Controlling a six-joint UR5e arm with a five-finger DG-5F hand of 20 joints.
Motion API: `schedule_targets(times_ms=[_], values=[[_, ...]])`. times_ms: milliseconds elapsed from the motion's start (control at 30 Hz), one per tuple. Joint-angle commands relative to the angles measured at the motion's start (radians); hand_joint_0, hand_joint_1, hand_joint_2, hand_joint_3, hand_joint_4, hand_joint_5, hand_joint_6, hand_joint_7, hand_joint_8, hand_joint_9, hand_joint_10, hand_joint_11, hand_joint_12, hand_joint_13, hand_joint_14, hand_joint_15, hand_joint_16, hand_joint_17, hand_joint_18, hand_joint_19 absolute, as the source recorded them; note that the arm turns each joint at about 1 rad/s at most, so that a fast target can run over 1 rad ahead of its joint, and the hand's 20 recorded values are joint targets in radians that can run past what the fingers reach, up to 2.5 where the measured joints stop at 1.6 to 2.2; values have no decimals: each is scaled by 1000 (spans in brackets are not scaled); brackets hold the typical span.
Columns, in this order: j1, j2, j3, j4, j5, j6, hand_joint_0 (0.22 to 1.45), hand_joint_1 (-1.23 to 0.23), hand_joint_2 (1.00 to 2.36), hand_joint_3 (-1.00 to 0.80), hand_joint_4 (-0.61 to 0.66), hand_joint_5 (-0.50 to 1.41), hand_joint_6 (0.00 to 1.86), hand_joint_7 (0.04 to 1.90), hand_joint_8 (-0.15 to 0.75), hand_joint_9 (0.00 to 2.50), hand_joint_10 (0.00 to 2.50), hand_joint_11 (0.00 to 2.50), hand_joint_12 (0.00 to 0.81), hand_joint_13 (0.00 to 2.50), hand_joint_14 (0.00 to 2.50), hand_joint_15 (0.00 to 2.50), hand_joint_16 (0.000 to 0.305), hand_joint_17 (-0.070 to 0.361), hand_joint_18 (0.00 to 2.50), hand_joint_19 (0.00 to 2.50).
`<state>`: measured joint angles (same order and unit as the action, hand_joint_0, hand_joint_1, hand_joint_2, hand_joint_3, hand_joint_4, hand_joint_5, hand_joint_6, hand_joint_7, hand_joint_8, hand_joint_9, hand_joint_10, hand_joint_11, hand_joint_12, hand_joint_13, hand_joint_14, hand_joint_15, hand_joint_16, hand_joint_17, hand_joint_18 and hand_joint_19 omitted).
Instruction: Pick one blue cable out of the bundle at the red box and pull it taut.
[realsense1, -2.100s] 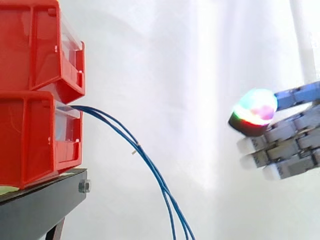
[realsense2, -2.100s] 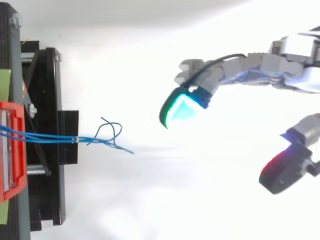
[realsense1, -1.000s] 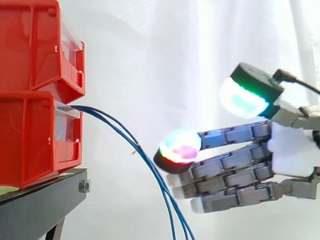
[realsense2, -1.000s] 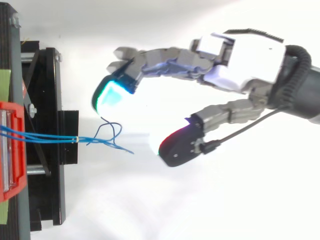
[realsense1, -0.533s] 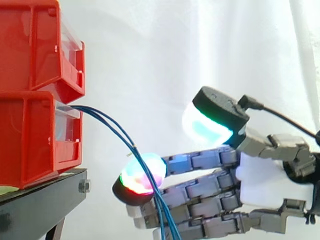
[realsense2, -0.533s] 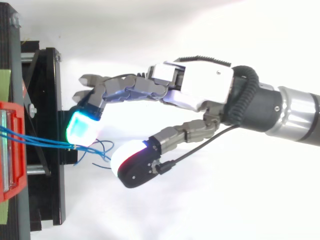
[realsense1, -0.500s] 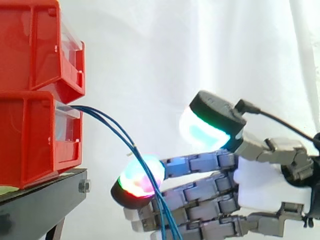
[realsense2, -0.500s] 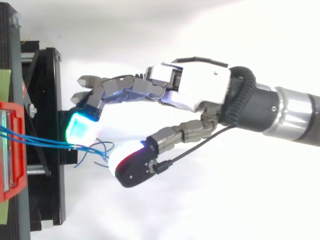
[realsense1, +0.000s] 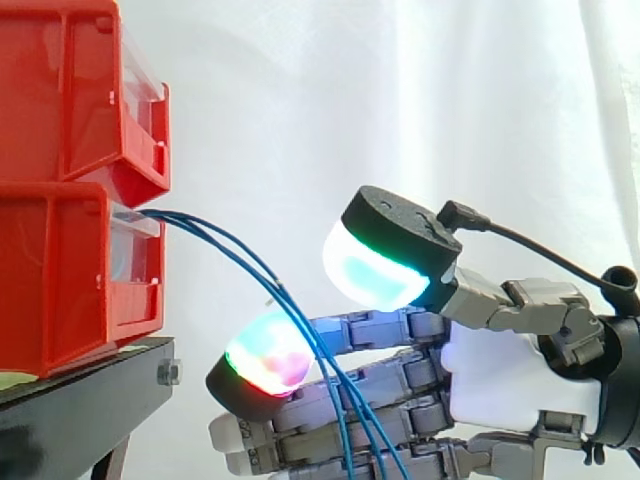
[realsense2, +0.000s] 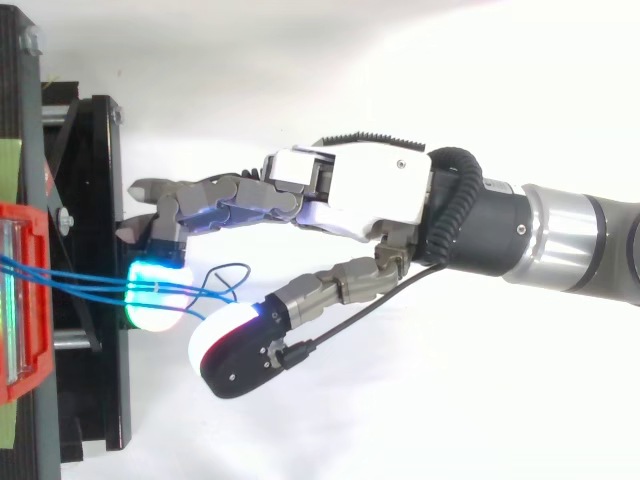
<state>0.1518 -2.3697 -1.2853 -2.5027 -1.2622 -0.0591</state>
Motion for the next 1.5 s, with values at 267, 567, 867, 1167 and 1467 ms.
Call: schedule_targets(times_ms=[267,567,867,1167,1467], values=[[-6,0,3,4,0,-4,577,-657,1000,-500,331,-125,501,1089,296,371,0,25,349,105,2,78,56,126,0,53],[-9,0,6,4,46,-13,577,-658,1000,-500,333,-124,501,1087,297,376,1,19,349,106,3,78,56,126,0,51],[-11,0,12,8,58,-48,588,-683,1001,-483,300,-116,501,1140,304,409,0,1,351,142,1,55,57,128,2,22],[-4,0,29,8,63,-82,592,-702,1000,-496,302,-116,501,1152,302,406,0,7,352,148,3,58,57,128,12,21],[-1,-16,41,21,60,-103,583,-704,1001,-500,315,-119,501,1131,304,406,0,7,354,147,3,62,57,128,11,28]])
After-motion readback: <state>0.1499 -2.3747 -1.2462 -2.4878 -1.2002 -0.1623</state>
